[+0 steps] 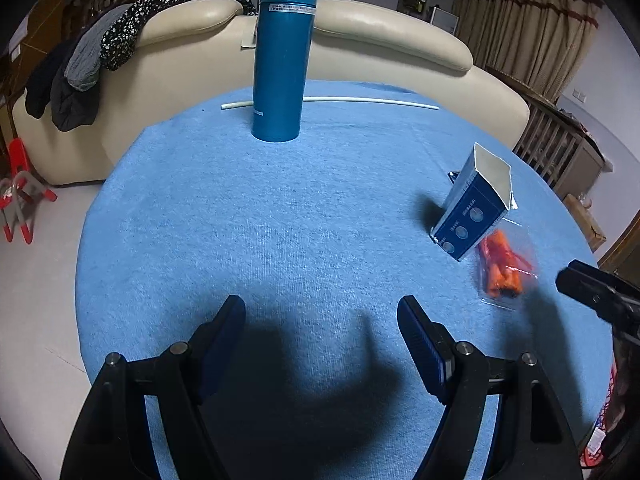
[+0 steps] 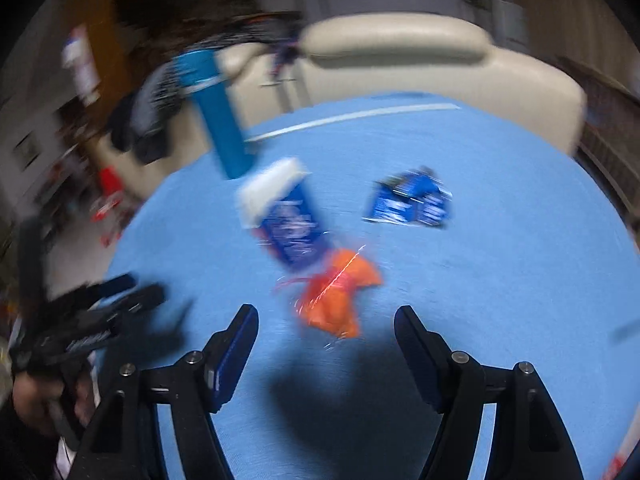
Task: Collect trash
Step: 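Grasp the clear plastic container with the right tool, then grasp the blue-and-white milk carton with the left tool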
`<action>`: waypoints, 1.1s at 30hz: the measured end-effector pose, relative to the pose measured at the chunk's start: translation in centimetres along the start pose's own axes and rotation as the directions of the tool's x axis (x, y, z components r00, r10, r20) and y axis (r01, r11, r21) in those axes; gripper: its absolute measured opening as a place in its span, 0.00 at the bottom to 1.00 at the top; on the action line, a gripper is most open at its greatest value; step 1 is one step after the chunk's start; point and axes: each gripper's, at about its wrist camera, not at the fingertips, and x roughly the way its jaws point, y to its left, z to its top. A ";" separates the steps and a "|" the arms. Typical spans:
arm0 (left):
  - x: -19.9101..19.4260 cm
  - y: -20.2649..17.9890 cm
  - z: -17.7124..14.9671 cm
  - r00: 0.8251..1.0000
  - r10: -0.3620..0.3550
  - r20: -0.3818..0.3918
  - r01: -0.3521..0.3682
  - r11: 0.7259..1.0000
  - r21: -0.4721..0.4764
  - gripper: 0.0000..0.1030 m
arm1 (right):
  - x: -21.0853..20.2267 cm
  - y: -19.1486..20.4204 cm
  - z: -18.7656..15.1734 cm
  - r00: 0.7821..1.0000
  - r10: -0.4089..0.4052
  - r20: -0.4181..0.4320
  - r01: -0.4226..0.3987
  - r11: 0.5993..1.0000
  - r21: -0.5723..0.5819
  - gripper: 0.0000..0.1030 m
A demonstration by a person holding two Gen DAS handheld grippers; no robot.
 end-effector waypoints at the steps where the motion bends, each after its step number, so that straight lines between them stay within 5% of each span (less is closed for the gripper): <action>1: 0.1 -0.1 -0.1 1.000 -0.004 -0.003 0.004 1.000 -0.003 0.77 | 0.1 -0.5 0.0 1.000 -0.004 -0.005 0.004 1.000 0.029 0.72; 4: 0.2 -0.2 -0.3 1.000 -0.011 -0.008 0.011 1.000 -0.007 0.77 | 0.4 -1.1 0.4 0.999 0.027 -0.025 -0.024 0.995 0.093 0.72; 8: 0.2 -0.4 -0.6 1.000 -0.013 -0.007 0.013 1.000 -0.006 0.77 | 1.3 -0.4 0.8 0.999 -0.031 -0.030 0.035 0.989 0.142 0.72; 15: 0.4 -0.4 -1.0 1.000 -0.017 -0.012 0.017 1.000 -0.019 0.77 | 4.4 3.7 1.9 0.982 -0.184 -0.044 0.185 0.982 0.025 0.72; 18: 0.4 -0.5 -0.9 1.000 -0.020 -0.008 0.020 1.000 -0.020 0.77 | 5.7 3.2 1.5 0.974 -0.215 -0.075 0.218 0.976 0.032 0.50; 27: 2.5 -4.9 1.6 0.996 -0.086 0.008 0.084 0.991 0.099 0.77 | -1.7 -1.0 1.3 0.986 -0.147 0.081 0.135 0.981 0.140 0.47; 33: 5.7 -9.4 3.8 0.994 -0.110 0.002 0.105 0.962 0.252 0.79 | -4.3 -4.2 -0.8 0.986 -0.141 0.092 0.118 0.967 0.224 0.47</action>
